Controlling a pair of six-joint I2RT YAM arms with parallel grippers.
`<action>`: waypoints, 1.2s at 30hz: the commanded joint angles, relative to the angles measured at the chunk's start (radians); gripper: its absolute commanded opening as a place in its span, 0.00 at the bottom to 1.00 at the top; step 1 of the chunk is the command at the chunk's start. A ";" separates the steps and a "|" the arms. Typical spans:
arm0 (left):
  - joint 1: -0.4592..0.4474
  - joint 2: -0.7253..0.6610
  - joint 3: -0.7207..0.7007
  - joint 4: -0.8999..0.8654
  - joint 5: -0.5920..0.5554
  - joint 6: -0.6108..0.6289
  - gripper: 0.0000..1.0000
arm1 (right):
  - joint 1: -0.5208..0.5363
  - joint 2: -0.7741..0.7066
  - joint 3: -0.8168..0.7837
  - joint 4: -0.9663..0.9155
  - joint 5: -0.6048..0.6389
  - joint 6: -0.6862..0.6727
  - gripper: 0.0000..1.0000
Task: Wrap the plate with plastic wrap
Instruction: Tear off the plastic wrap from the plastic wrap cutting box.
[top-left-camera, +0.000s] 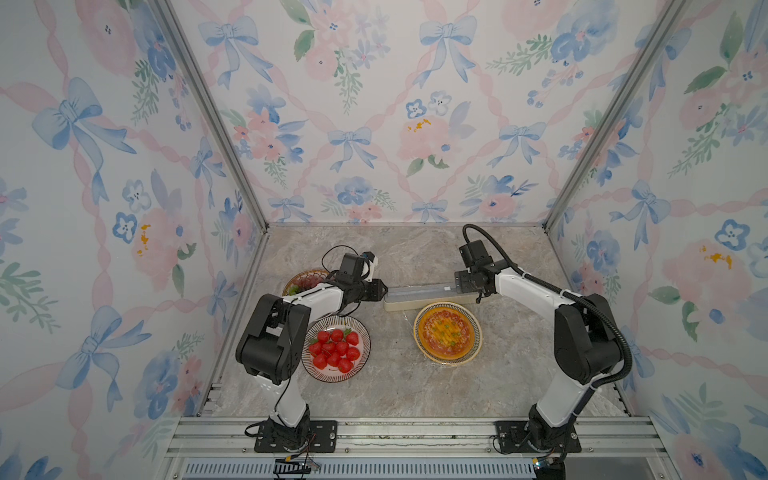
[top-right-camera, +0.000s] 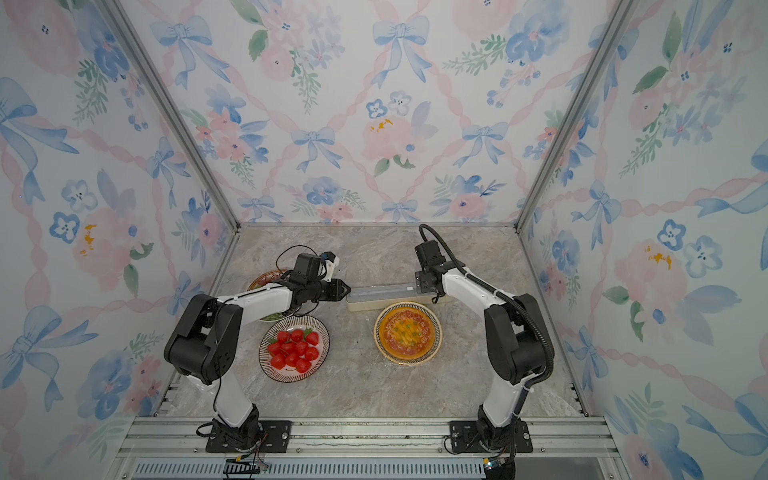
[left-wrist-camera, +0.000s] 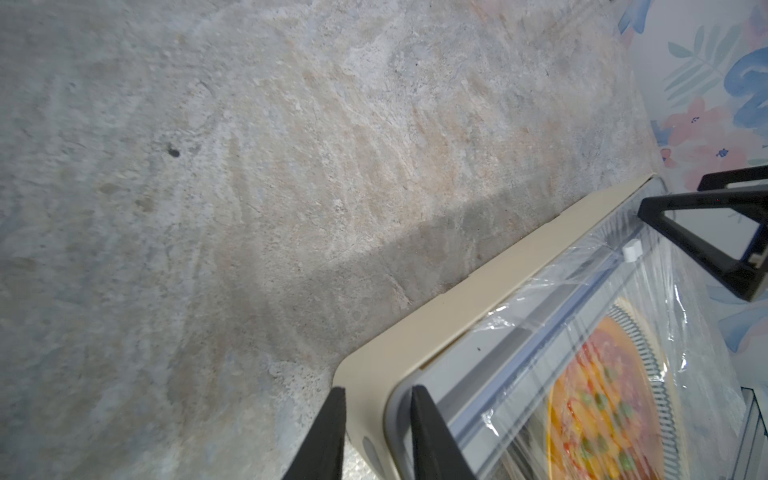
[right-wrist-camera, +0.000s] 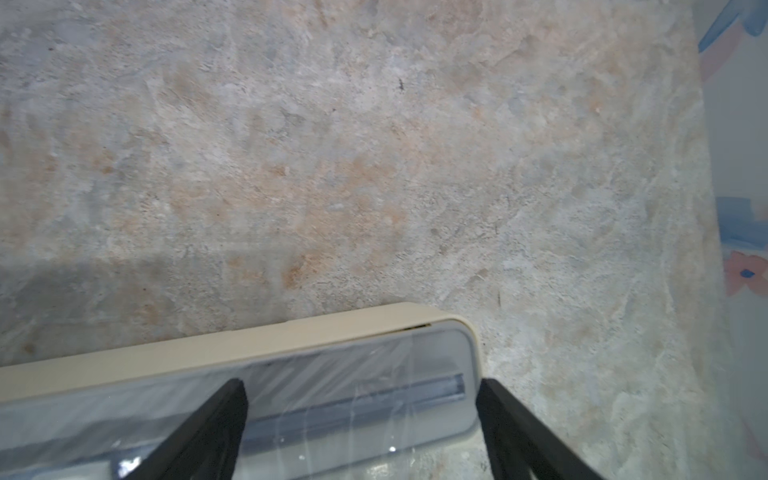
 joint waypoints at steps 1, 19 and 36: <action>-0.002 0.035 -0.037 -0.125 -0.085 0.007 0.29 | 0.001 -0.058 -0.016 0.015 -0.037 -0.018 0.92; 0.000 0.016 -0.032 -0.134 -0.090 0.011 0.29 | 0.160 0.075 0.119 -0.047 0.016 -0.045 0.97; 0.000 0.018 -0.029 -0.139 -0.094 0.010 0.29 | 0.094 0.065 0.081 -0.072 0.047 -0.053 0.98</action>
